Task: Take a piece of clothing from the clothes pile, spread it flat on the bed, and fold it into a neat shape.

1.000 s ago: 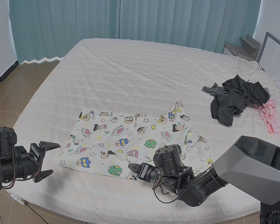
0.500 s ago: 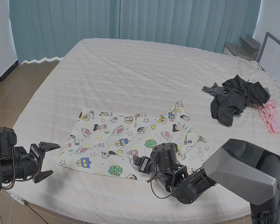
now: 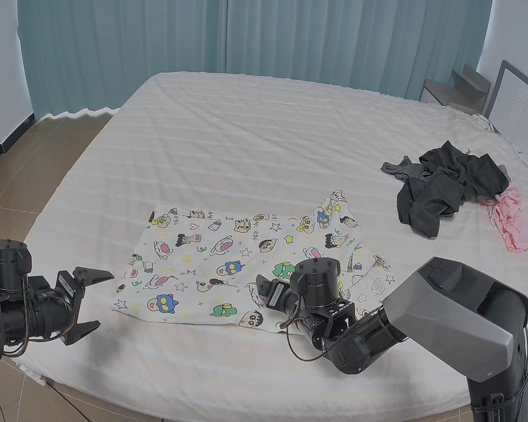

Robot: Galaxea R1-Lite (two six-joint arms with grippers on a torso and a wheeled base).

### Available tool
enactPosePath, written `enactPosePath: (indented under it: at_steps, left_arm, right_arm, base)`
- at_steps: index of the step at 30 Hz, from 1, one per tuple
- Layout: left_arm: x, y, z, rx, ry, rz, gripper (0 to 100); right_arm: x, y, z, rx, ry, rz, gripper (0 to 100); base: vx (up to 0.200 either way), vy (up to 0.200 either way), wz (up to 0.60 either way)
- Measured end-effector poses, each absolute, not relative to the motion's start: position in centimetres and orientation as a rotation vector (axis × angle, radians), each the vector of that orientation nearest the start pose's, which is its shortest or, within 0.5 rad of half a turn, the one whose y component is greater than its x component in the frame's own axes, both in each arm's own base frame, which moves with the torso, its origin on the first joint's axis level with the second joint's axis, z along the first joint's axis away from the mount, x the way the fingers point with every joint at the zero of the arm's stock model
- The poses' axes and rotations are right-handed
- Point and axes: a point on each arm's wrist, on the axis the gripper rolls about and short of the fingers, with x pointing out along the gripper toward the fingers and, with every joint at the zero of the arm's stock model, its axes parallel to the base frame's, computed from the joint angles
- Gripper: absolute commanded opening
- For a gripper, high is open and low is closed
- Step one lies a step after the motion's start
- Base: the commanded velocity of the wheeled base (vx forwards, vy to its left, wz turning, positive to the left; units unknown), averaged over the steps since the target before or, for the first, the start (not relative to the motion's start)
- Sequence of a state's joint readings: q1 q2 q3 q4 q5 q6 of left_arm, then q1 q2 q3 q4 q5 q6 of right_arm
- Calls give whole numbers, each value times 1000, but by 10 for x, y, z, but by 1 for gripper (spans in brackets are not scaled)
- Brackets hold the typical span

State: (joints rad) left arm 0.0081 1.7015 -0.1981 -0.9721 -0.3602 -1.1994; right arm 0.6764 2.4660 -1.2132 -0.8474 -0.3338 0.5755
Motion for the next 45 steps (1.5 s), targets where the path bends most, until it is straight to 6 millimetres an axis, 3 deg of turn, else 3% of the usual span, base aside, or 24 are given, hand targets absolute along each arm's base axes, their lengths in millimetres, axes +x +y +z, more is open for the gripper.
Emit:
enactPosePath:
  at_steps: [15, 26, 34, 40, 45]
  left_arm:
    - [213, -7, 77, -1252, 675, 8, 100]
    - [212, -10, 78, -1219, 677, -9, 100]
    - [205, -11, 79, -1120, 657, -29, 100]
    - [202, -11, 81, -1123, 637, -22, 100]
    - [200, -13, 82, -1123, 635, -29, 100]
  right_arm:
    - [337, 270, 2, 334, 533, 288, 100]
    - [319, 265, 15, 346, 522, 327, 100]
    - [282, 266, 36, 369, 486, 404, 100]
    - [254, 249, 54, 418, 487, 405, 100]
    - [235, 217, 72, 462, 478, 370, 100]
  base:
    - [0, 0, 0]
    - [0, 0, 0]
    - [0, 0, 0]
    - [0, 0, 0]
    - [0, 0, 0]
